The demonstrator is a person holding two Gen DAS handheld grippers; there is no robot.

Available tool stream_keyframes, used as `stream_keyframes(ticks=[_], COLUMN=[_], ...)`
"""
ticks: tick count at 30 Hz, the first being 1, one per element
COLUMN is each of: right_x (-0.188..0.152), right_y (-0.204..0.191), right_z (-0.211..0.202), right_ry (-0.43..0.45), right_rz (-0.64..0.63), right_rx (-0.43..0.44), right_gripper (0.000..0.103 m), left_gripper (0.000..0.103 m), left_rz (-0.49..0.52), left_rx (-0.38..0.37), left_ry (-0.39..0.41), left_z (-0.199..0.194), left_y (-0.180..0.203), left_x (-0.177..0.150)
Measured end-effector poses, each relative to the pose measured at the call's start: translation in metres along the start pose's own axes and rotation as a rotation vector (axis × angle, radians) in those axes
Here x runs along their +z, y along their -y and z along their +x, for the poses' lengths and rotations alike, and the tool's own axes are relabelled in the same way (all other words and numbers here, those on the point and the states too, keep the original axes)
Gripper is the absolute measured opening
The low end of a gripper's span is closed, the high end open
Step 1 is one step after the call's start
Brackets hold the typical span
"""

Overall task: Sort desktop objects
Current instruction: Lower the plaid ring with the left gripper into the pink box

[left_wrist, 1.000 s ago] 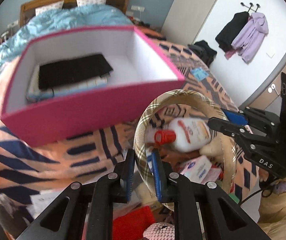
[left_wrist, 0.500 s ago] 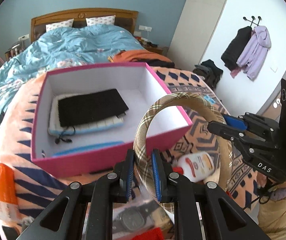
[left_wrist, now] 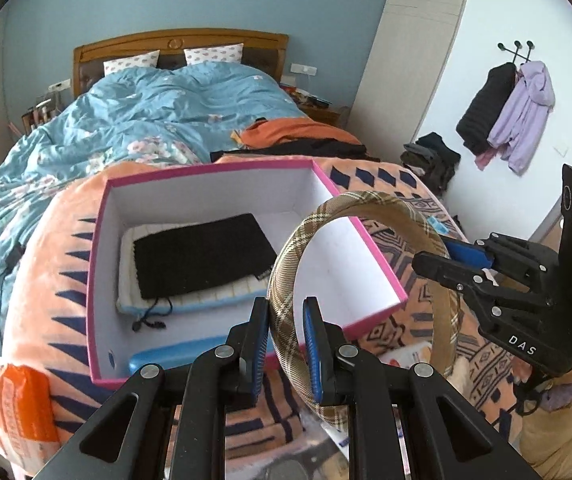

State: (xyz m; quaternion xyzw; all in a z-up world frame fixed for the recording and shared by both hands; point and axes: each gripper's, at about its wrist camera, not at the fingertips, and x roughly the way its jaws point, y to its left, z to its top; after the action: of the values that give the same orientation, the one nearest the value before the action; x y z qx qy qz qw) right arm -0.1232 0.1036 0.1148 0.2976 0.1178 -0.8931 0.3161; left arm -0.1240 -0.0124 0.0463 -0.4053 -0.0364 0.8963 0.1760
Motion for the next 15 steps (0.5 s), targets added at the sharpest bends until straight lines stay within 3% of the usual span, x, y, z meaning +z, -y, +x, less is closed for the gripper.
stream_keyframes(ticks=[15], right_x=[0.021], right_y=[0.016], right_z=[0.030], right_ry=[-0.012], right_rz=[0.006], right_rx=[-0.001], right_gripper=[0.023], left_gripper=[0.016], left_rz=[-0.036], left_rx=[0.032], left_ry=[-0.003], left_z=[0.021], left_y=[-0.012], left_x=[0.024])
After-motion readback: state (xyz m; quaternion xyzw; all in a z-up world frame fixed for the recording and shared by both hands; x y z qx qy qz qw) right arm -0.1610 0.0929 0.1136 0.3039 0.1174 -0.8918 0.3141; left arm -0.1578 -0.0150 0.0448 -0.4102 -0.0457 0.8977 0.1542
